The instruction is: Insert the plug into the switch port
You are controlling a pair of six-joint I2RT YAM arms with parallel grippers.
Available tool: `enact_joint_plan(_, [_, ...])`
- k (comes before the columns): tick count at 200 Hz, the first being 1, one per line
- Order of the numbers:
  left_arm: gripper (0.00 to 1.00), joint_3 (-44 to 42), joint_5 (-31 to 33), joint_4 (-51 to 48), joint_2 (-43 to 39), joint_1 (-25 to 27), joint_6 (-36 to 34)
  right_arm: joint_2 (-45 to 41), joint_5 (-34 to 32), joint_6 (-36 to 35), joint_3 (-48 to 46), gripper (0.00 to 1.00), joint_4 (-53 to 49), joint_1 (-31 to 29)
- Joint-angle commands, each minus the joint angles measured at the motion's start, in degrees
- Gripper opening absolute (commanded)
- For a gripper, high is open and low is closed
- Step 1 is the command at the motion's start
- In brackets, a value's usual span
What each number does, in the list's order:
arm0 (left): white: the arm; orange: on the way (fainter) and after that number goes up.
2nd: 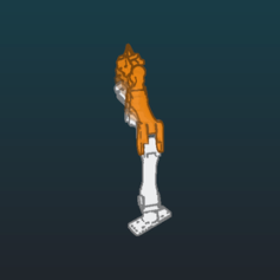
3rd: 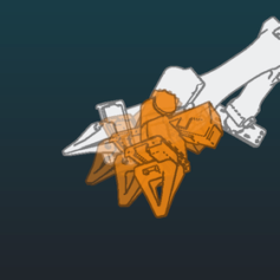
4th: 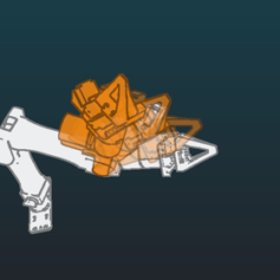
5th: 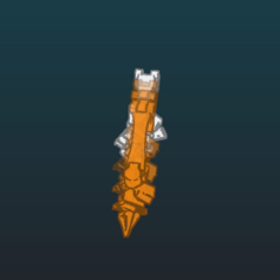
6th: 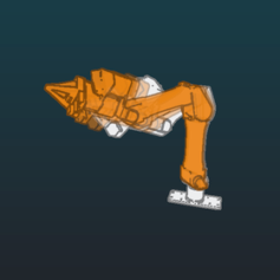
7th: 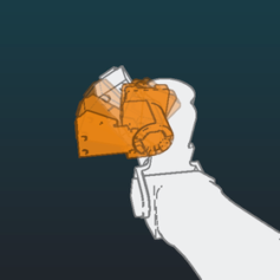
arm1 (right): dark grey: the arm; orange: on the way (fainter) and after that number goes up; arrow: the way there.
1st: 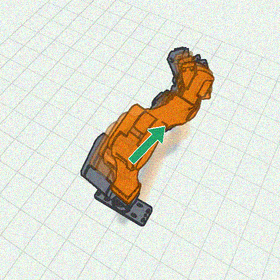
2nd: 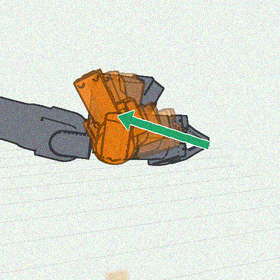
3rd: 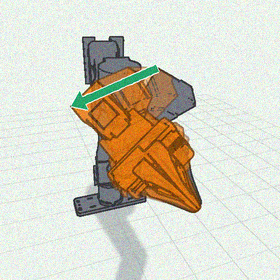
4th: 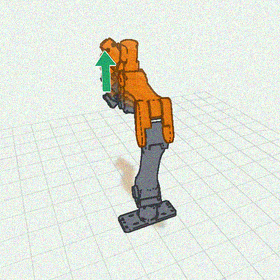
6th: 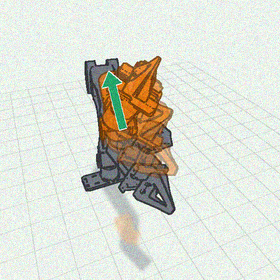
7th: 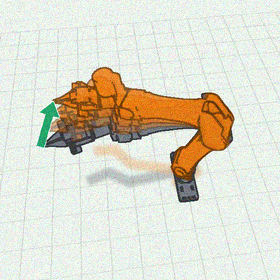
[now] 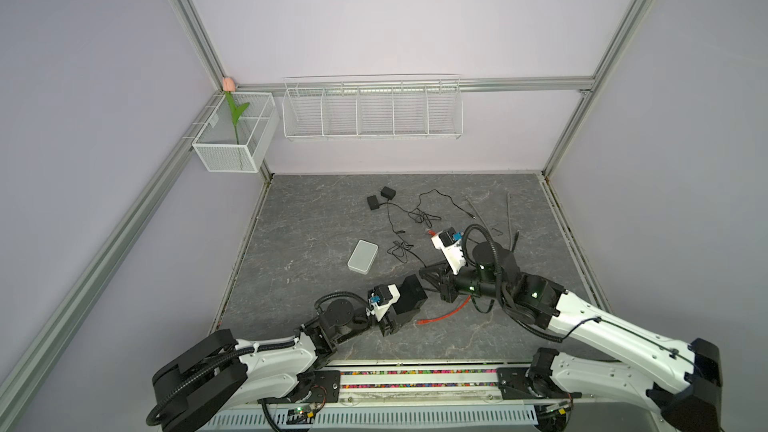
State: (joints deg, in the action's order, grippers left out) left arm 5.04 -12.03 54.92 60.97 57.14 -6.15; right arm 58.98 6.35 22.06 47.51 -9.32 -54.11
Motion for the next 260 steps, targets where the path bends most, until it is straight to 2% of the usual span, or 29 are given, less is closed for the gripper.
enact_joint_plan(1, [0.0,-0.2,0.3,-1.3,-3.2,0.2,-2.1,0.1,-1.5,-0.3,-0.6,0.07,0.9,-0.9])
enact_joint_plan(35, [0.0,-0.1,0.7,-4.2,-5.3,0.2,-2.5,0.4,-2.6,-0.2,0.1,0.07,1.4,-2.0])
enact_joint_plan(84, [0.0,-0.5,2.2,-4.8,-5.0,0.2,-1.5,-0.3,-7.9,-1.8,1.4,0.07,-0.9,-3.0])
enact_joint_plan(190, [0.0,0.1,4.1,-1.8,0.3,0.1,-1.5,1.7,-7.8,-1.5,1.9,0.07,-0.1,-5.5])
enact_joint_plan(260, [0.0,-0.4,5.6,-1.9,-0.1,0.1,-1.1,4.0,-7.3,-1.0,1.7,0.07,0.5,-6.6])
